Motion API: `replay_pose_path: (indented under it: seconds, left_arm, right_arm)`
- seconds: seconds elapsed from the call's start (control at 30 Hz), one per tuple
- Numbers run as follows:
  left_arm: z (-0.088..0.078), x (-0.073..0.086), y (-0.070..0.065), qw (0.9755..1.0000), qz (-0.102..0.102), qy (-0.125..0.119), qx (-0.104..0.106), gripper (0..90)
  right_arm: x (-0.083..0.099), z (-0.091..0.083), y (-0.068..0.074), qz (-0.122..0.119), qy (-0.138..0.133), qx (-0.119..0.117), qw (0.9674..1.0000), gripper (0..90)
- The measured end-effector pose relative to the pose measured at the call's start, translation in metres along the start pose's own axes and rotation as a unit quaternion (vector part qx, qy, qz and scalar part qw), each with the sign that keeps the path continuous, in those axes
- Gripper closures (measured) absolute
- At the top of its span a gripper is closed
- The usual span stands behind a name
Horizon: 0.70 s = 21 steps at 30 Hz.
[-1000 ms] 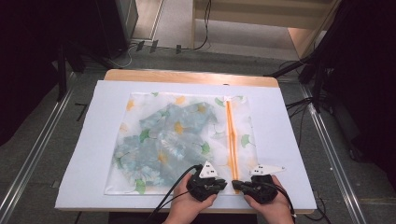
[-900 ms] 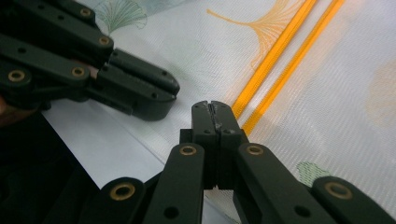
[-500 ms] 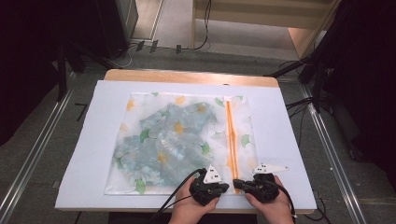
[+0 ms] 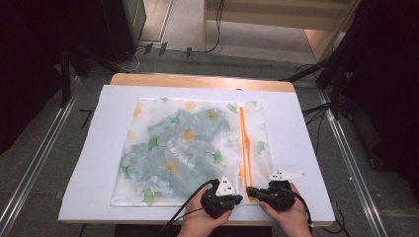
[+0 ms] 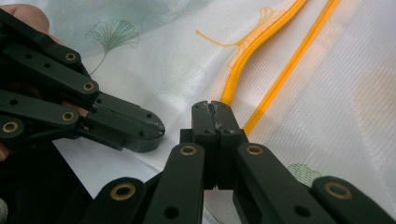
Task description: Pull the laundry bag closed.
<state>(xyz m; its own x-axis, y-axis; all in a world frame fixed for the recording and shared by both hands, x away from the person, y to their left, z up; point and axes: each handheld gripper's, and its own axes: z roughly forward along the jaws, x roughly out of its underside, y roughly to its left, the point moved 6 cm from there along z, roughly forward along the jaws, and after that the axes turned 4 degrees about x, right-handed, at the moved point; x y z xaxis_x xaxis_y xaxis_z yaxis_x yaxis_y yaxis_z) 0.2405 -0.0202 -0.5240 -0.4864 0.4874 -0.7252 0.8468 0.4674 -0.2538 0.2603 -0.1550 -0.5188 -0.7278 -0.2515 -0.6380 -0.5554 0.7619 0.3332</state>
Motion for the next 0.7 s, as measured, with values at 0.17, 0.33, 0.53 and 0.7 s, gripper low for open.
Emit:
replay_pose_path:
  seconds: [0.17,0.33,0.53,0.7]
  left_arm:
    - [0.0003,0.0001,-0.0006,1.0,0.004,-0.003,-0.002,90.0]
    - [-0.0002,-0.0005,0.0011,0.9999,-0.008,-0.001,0.008,90.0]
    - [0.0009,-0.0019,-0.003,0.9998,-0.002,-0.003,0.017,90.0]
    - [0.0025,-0.0017,-0.0054,0.9999,0.001,-0.001,0.014,90.0]
  right_arm:
    - [-0.0022,-0.0006,-0.0003,-0.002,-0.004,0.004,1.0,90.0]
    - [-0.0011,-0.0004,-0.0029,0.01,0.001,-0.01,0.9999,90.0]
    - [0.0039,0.0006,-0.0026,0.012,0.006,-0.019,0.9997,90.0]
    - [0.0052,0.0014,-0.0004,-0.001,0.009,-0.02,0.9997,89.8]
